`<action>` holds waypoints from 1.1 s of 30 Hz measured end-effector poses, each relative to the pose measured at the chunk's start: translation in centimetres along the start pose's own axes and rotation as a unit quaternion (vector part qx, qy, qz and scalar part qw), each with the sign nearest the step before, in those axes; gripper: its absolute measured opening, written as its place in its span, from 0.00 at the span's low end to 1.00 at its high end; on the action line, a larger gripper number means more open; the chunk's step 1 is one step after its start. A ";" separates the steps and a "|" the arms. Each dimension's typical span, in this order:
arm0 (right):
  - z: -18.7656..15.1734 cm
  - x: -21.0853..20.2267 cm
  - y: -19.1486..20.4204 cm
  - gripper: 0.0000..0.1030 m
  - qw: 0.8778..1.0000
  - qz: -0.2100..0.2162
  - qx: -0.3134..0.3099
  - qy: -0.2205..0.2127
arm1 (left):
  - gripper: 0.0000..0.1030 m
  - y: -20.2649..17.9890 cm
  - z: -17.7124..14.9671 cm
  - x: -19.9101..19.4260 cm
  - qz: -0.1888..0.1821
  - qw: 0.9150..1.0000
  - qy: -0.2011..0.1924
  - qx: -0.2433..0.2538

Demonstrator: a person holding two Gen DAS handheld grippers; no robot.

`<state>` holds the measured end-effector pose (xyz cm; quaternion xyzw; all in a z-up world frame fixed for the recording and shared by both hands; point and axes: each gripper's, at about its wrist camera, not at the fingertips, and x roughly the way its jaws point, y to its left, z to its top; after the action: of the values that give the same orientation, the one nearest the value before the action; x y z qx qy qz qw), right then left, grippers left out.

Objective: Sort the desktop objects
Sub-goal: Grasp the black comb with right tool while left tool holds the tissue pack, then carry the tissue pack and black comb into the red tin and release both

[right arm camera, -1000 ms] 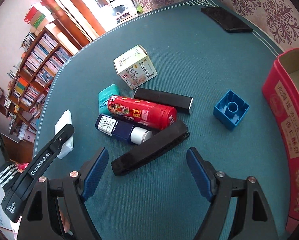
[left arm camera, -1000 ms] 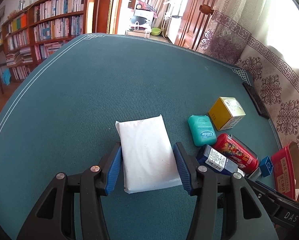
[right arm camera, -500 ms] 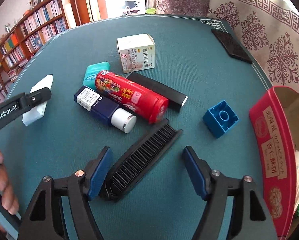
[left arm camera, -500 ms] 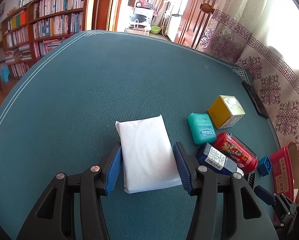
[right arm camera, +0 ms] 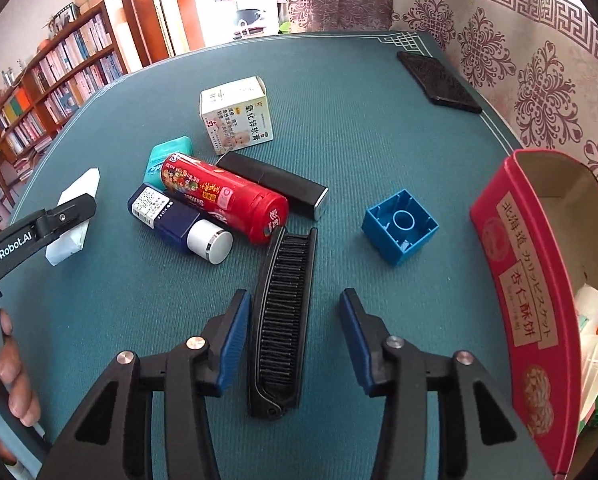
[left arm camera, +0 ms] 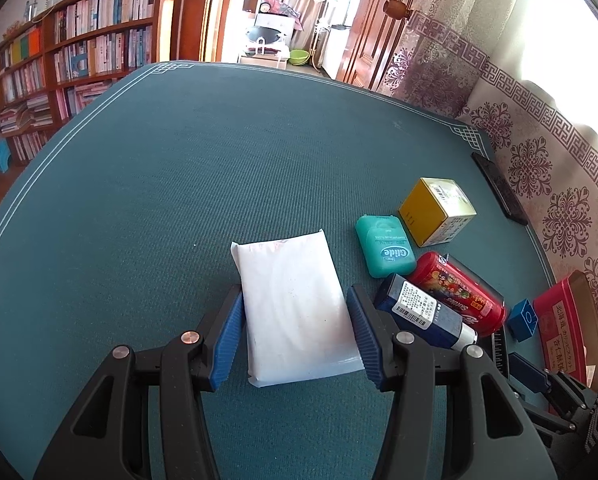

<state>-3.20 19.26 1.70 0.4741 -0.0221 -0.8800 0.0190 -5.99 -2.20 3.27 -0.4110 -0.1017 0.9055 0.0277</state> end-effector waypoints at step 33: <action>-4.3 -9.9 -5.5 0.28 0.994 0.021 0.061 -0.091 | 0.53 -4.7 -2.6 -1.7 -0.033 0.997 0.000 0.065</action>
<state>5.75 25.19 7.26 0.3919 -0.0871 -0.9159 0.0062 -3.05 2.54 3.82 -0.4051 -0.0562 0.9086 0.0846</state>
